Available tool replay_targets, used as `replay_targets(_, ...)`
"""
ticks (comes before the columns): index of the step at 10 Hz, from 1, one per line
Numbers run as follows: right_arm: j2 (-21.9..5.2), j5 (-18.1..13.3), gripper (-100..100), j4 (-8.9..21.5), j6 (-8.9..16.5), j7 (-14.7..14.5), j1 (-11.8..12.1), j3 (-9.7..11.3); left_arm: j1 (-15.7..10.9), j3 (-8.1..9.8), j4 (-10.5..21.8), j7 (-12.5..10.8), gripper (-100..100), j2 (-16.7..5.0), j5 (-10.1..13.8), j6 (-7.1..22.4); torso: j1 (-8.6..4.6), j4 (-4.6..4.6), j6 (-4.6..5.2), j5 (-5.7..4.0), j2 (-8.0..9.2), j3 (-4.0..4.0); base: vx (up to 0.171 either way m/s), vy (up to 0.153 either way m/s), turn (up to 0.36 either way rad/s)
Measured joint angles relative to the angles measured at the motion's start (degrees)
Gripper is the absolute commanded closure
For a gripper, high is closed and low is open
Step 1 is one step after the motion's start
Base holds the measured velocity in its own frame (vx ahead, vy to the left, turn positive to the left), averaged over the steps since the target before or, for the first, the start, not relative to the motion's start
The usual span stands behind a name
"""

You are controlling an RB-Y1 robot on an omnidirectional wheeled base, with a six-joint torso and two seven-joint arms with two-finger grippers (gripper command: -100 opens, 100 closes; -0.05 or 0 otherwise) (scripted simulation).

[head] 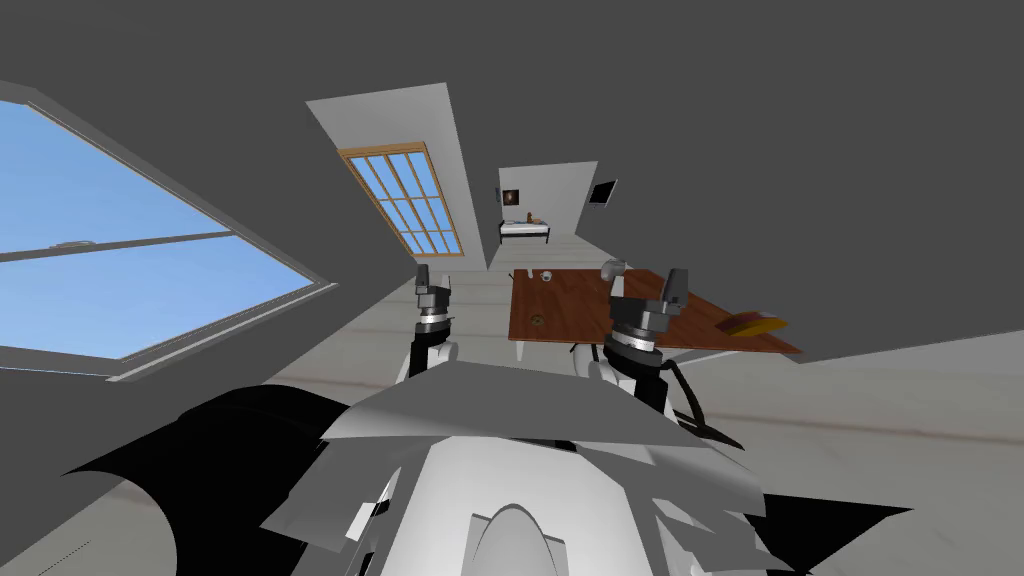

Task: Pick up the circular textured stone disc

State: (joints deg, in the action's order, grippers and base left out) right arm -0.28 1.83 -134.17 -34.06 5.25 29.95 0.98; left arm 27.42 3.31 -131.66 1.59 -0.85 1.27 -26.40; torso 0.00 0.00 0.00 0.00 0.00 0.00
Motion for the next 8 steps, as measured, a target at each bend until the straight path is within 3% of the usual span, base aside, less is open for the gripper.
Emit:
replay_targets(3,-3.81,-1.08,-100,2.75,-0.79,0.23,-0.29,0.88,-0.01,0.0,0.0,0.0,0,0.0,0.0,0.0,-0.11,0.03,-0.01,-0.03,0.16,0.09,-0.045,-0.024,0.116)
replay_targets(8,-10.72,-4.79,-100,9.27,-1.68,0.15,-1.84,4.38,-0.01,0.0,0.0,0.0,0,0.0,0.0,0.0,-0.13,0.05,-0.02,-0.03,0.22,0.13,-0.056,-0.029,0.135)
